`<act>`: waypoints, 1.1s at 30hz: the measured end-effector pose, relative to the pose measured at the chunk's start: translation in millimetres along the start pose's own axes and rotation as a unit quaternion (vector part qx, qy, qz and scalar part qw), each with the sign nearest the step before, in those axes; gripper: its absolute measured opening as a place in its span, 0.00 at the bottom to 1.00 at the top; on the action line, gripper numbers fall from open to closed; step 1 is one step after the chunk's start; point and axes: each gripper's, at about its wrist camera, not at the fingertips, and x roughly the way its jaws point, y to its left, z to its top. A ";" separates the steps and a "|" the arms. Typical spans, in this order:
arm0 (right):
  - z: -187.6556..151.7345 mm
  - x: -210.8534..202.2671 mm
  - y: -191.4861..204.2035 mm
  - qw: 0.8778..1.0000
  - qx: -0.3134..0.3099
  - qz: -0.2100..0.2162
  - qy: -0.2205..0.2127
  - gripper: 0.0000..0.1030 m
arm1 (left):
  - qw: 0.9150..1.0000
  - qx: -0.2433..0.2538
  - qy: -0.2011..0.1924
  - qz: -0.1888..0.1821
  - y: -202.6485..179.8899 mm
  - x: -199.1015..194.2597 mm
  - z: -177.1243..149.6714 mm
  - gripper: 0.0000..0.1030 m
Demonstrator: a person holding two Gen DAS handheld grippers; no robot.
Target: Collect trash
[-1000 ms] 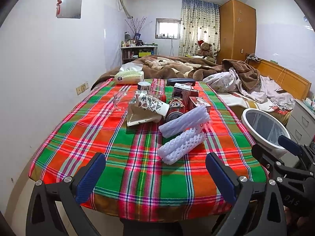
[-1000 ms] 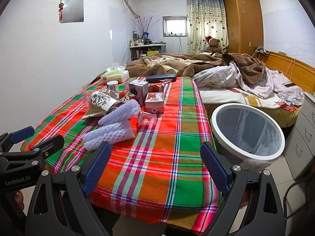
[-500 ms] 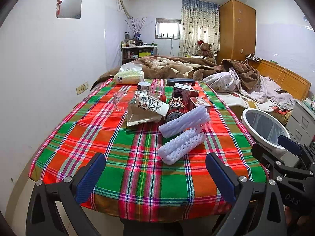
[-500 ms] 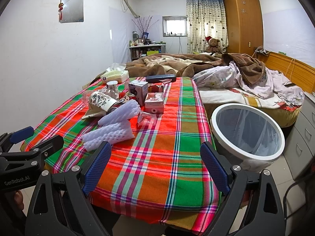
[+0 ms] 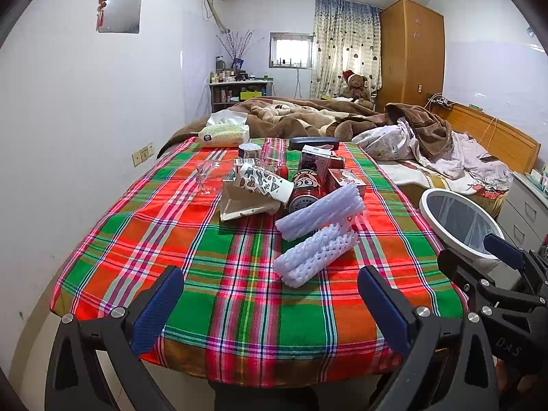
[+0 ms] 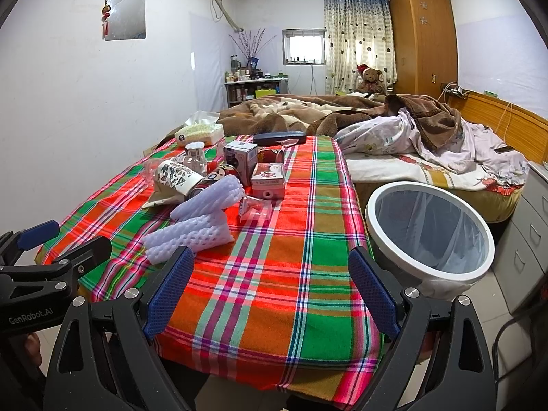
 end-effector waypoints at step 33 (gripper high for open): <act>24.2 71.7 -18.8 0.999 0.024 -0.013 0.028 0.88 | 0.993 0.063 0.068 -0.079 -16.7 94.4 10.9 0.91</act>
